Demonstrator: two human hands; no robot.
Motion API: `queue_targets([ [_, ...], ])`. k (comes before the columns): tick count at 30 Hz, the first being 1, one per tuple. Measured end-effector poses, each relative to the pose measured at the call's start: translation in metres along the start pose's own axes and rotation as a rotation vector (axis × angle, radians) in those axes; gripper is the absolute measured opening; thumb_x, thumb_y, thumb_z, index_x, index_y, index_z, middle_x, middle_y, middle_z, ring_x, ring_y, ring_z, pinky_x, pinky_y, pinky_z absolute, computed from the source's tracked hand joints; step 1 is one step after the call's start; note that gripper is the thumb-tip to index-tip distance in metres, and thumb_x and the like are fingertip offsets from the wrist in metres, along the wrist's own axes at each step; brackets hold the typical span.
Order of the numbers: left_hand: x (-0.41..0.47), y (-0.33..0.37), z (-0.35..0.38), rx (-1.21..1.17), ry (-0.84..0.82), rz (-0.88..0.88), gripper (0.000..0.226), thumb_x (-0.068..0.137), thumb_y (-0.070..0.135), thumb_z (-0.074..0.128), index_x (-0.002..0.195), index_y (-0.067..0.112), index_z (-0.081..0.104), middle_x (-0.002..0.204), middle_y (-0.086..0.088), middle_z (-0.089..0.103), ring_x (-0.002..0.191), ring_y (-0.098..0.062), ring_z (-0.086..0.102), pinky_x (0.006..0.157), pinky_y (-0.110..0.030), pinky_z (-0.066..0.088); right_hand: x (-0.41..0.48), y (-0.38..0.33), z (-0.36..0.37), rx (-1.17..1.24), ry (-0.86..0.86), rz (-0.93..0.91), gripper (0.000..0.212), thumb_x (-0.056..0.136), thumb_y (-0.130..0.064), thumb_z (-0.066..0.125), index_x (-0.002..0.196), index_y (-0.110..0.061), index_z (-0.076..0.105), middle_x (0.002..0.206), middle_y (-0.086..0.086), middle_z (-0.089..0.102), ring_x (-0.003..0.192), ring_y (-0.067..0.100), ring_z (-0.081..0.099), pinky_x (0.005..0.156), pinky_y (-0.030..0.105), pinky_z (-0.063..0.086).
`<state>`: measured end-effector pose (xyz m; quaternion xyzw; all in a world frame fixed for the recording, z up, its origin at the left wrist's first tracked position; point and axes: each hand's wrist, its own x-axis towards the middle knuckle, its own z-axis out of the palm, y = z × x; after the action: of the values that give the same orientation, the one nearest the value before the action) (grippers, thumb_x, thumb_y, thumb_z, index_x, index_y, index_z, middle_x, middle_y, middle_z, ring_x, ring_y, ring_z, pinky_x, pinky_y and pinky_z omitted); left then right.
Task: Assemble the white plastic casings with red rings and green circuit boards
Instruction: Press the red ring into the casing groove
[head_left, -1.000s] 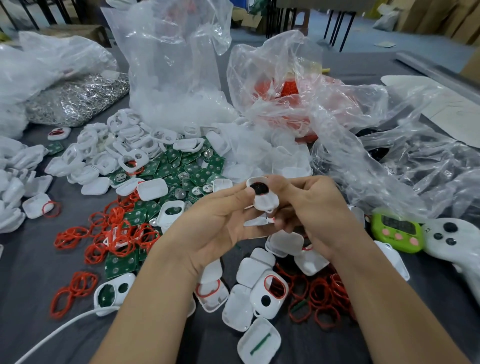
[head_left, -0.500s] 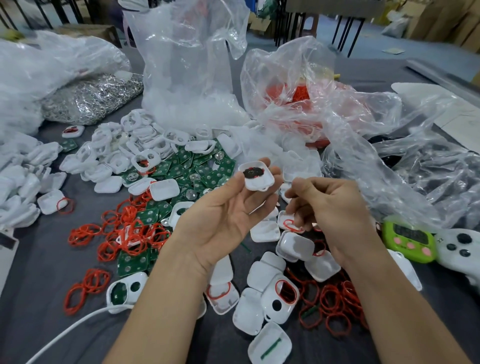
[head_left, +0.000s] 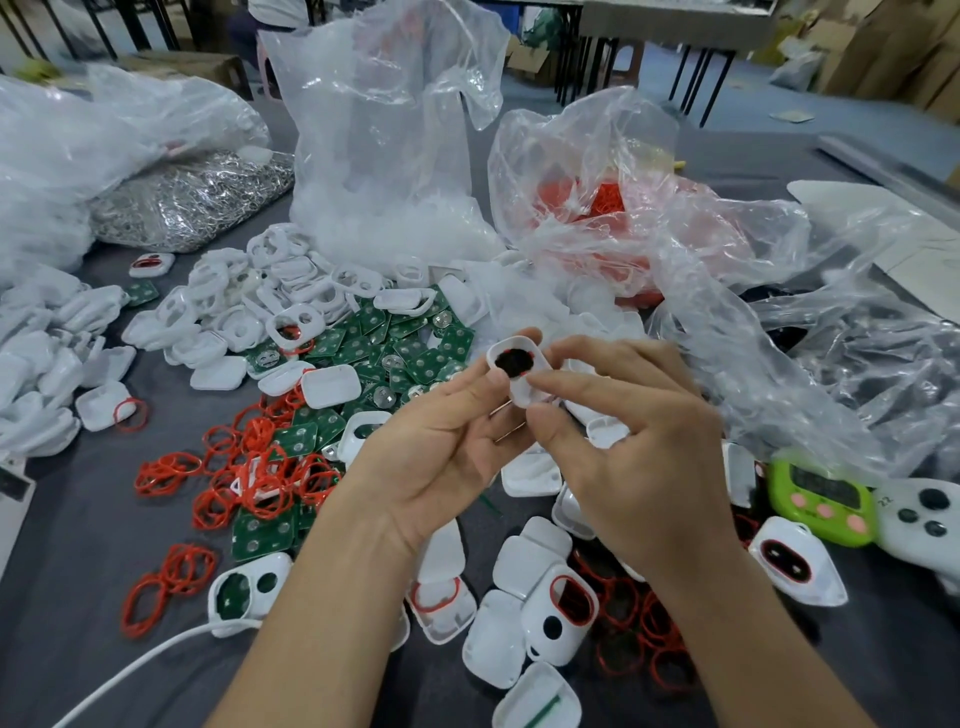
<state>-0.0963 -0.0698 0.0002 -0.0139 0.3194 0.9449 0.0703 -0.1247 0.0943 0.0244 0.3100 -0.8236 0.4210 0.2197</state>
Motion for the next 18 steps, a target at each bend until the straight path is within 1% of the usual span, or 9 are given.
queue_targets([
  [1, 0.0, 0.0, 0.0, 0.009, 0.001, -0.002, 0.037, 0.088, 0.016, 0.066, 0.124, 0.014, 0.074, 0.12, -0.01, 0.074, 0.095, -0.014, 0.075, 0.084, -0.03, 0.06, 0.0, 0.0, 0.001, -0.007, -0.01, 0.001, 0.02, 0.084, -0.028, 0.077, 0.103, -0.024, 0.082, 0.115, -0.014, 0.071, 0.111, 0.012, 0.058, 0.096, 0.01, 0.04],
  [3, 0.0, 0.0, 0.0, 0.007, 0.004, -0.003, 0.035, 0.09, 0.014, 0.063, 0.124, 0.013, 0.074, 0.117, -0.011, 0.075, 0.091, -0.014, 0.076, 0.081, -0.029, 0.06, -0.001, 0.001, 0.002, -0.013, -0.015, -0.003, 0.02, 0.084, -0.028, 0.077, 0.103, -0.024, 0.082, 0.115, -0.017, 0.068, 0.111, 0.011, 0.058, 0.097, 0.008, 0.039],
  [5, 0.0, 0.0, 0.0, 0.006, 0.01, 0.0, 0.036, 0.089, 0.013, 0.065, 0.124, 0.012, 0.074, 0.115, -0.01, 0.075, 0.089, -0.014, 0.076, 0.079, -0.028, 0.06, -0.002, 0.003, 0.004, -0.01, -0.021, -0.003, 0.02, 0.084, -0.026, 0.077, 0.103, -0.023, 0.082, 0.116, -0.016, 0.069, 0.111, 0.01, 0.057, 0.097, 0.008, 0.039],
  [7, 0.001, -0.001, -0.001, 0.028, 0.015, 0.005, 0.038, 0.085, 0.014, 0.068, 0.123, 0.013, 0.074, 0.116, -0.009, 0.075, 0.093, -0.014, 0.076, 0.081, -0.028, 0.06, -0.002, 0.004, 0.004, -0.008, -0.03, 0.008, 0.02, 0.085, -0.025, 0.076, 0.103, -0.023, 0.083, 0.117, -0.013, 0.072, 0.112, 0.011, 0.058, 0.097, 0.01, 0.041],
  [10, 0.001, -0.002, -0.001, 0.022, -0.012, 0.006, 0.036, 0.087, 0.012, 0.066, 0.122, 0.012, 0.074, 0.118, -0.009, 0.075, 0.085, -0.012, 0.075, 0.087, -0.03, 0.06, -0.001, 0.007, 0.002, 0.012, -0.039, 0.022, 0.019, 0.085, -0.024, 0.075, 0.102, -0.023, 0.083, 0.119, -0.011, 0.074, 0.113, 0.013, 0.059, 0.096, 0.013, 0.045],
  [12, 0.001, -0.002, -0.001, 0.033, -0.011, 0.009, 0.037, 0.086, 0.013, 0.068, 0.123, 0.014, 0.075, 0.122, -0.009, 0.074, 0.097, -0.014, 0.075, 0.095, -0.032, 0.058, 0.0, 0.008, 0.001, 0.052, -0.04, 0.03, 0.018, 0.084, -0.023, 0.076, 0.1, -0.027, 0.083, 0.118, -0.014, 0.073, 0.114, 0.011, 0.059, 0.095, 0.013, 0.045],
  [14, 0.001, -0.002, 0.0, 0.046, -0.004, 0.023, 0.039, 0.085, 0.014, 0.069, 0.123, 0.018, 0.075, 0.124, -0.008, 0.073, 0.107, -0.015, 0.073, 0.1, -0.033, 0.056, 0.001, 0.008, 0.0, 0.16, -0.021, 0.089, 0.02, 0.083, -0.023, 0.077, 0.1, -0.033, 0.081, 0.117, -0.02, 0.072, 0.117, 0.007, 0.061, 0.094, 0.016, 0.048],
  [16, 0.002, -0.002, 0.002, 0.06, 0.005, 0.031, 0.037, 0.085, 0.012, 0.07, 0.121, 0.02, 0.076, 0.122, -0.005, 0.074, 0.105, -0.015, 0.072, 0.099, -0.031, 0.056, 0.001, 0.009, -0.002, 0.267, 0.014, 0.171, 0.025, 0.083, -0.018, 0.08, 0.101, -0.035, 0.079, 0.113, -0.02, 0.073, 0.119, 0.008, 0.063, 0.087, 0.021, 0.054],
  [18, 0.002, -0.001, 0.003, 0.061, 0.012, 0.032, 0.039, 0.082, 0.012, 0.075, 0.121, 0.02, 0.076, 0.121, -0.005, 0.074, 0.102, -0.014, 0.072, 0.094, -0.029, 0.058, 0.002, 0.01, -0.003, 0.239, 0.045, 0.189, 0.026, 0.083, -0.013, 0.082, 0.099, -0.033, 0.08, 0.112, -0.021, 0.072, 0.118, 0.008, 0.064, 0.083, 0.021, 0.055],
])
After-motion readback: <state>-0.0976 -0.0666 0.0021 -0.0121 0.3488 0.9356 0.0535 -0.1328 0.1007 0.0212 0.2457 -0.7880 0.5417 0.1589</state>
